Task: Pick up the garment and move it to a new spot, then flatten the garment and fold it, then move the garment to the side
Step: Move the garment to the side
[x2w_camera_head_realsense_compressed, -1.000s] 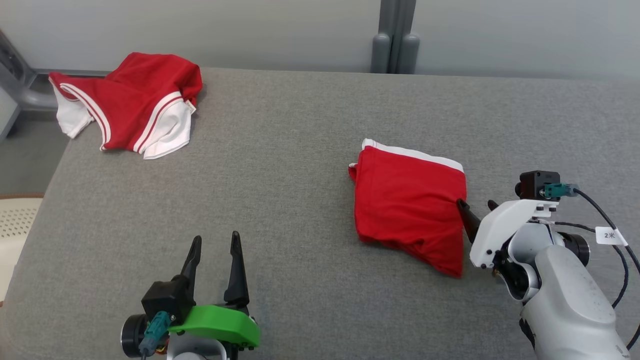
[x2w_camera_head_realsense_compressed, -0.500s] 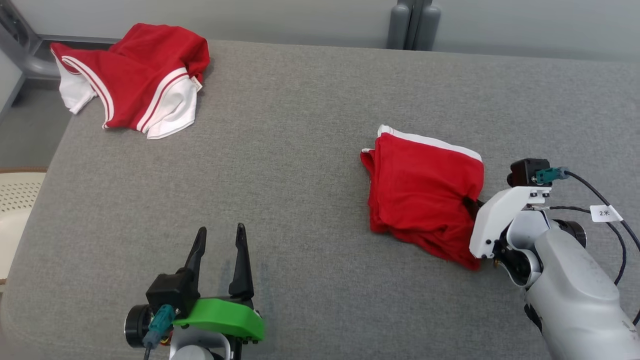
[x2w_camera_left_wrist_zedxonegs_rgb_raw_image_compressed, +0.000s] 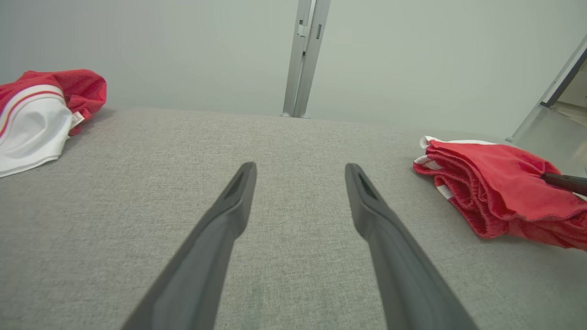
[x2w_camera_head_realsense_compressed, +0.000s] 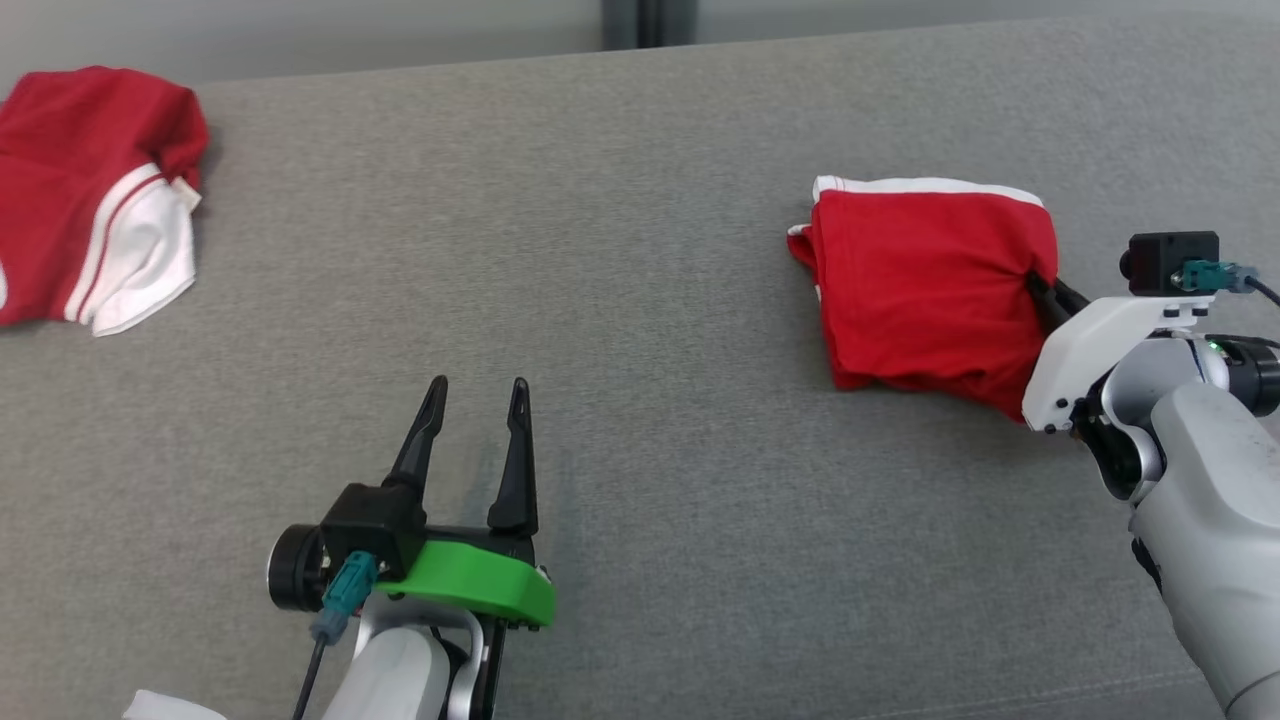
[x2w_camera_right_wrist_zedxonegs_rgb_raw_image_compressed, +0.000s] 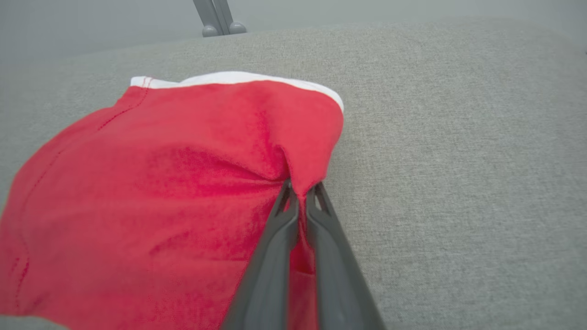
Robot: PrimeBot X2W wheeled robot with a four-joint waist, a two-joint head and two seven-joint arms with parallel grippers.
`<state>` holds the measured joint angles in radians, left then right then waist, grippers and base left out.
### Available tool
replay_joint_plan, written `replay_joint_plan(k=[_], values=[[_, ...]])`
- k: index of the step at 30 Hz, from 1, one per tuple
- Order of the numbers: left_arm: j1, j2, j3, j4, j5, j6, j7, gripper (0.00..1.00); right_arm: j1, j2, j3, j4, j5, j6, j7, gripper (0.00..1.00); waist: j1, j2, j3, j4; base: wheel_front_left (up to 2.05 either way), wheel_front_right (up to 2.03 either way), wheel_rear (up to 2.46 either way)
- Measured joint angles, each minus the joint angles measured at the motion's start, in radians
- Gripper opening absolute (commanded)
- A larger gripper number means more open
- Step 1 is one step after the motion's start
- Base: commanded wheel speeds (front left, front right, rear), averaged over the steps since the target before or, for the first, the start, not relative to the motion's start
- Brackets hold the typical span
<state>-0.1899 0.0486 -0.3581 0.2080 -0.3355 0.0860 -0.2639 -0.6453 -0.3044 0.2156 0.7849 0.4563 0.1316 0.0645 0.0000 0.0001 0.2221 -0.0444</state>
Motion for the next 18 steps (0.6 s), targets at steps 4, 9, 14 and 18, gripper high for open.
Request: replay_joint_plan(k=[4,9,14,18], values=[[-0.036,0.008,-0.019,0.002,0.025,-0.011,0.007,1.0,-0.024,-0.008,-0.019,0.019,0.0,0.0,-0.049,0.0,0.0,0.0,0.031,-0.083,0.0,0.0,0.0],[-0.067,0.024,-0.039,-0.008,0.042,-0.016,0.03,1.0,-0.048,0.006,-0.03,0.057,0.001,0.0,-0.095,0.0,0.0,0.0,0.073,-0.177,0.0,0.0,0.0],[-0.076,0.039,-0.053,-0.034,0.049,-0.017,0.051,1.0,-0.087,0.01,-0.03,0.12,-0.024,0.0,-0.159,0.0,0.0,0.0,0.137,-0.258,0.0,0.0,0.0],[-0.088,0.051,-0.049,-0.065,0.056,-0.014,0.062,1.0,-0.14,-0.008,-0.008,0.165,-0.087,0.0,-0.192,0.0,0.0,0.0,0.18,-0.274,0.0,0.0,0.0]])
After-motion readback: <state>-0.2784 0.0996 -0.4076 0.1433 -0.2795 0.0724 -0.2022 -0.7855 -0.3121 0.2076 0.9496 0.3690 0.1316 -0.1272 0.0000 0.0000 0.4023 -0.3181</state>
